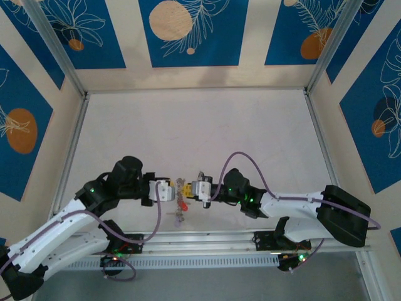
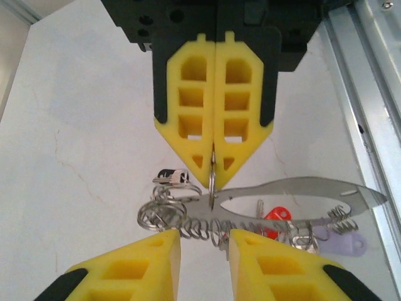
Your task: Put the keys on the keyring
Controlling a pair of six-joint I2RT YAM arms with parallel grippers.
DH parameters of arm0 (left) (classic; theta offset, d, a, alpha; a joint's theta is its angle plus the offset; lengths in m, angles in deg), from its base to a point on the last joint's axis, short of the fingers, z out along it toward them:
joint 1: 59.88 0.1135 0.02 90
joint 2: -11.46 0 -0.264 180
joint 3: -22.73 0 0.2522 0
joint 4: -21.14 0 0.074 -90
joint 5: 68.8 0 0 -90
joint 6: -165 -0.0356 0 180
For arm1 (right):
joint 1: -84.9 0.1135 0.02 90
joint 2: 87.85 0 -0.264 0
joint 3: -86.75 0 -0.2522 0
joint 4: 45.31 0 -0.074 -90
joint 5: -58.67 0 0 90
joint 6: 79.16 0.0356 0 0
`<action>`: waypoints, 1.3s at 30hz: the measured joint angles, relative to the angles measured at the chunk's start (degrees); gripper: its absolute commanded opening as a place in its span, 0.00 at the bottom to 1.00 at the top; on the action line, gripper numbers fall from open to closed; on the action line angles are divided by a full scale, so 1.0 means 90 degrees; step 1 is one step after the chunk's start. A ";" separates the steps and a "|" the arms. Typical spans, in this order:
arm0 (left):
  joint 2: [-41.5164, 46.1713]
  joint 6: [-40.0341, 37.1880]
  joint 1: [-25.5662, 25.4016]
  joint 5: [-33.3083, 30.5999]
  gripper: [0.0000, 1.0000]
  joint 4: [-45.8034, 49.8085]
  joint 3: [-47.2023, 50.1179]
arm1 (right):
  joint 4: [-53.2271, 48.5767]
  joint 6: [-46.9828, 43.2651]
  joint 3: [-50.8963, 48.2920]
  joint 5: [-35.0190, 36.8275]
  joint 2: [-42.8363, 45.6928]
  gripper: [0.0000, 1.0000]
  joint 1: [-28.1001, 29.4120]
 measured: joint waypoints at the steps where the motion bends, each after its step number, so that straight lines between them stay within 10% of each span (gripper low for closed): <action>1: 0.0078 0.0010 0.0000 0.0044 0.26 -0.0068 0.0087 | 0.0024 -0.0002 -0.0010 -0.0100 0.0039 0.00 -0.0017; 39: 0.0493 0.0792 0.0002 0.1134 0.12 -0.1610 0.0712 | 0.1115 -0.0092 -0.0119 -0.0935 0.0202 0.00 -0.0126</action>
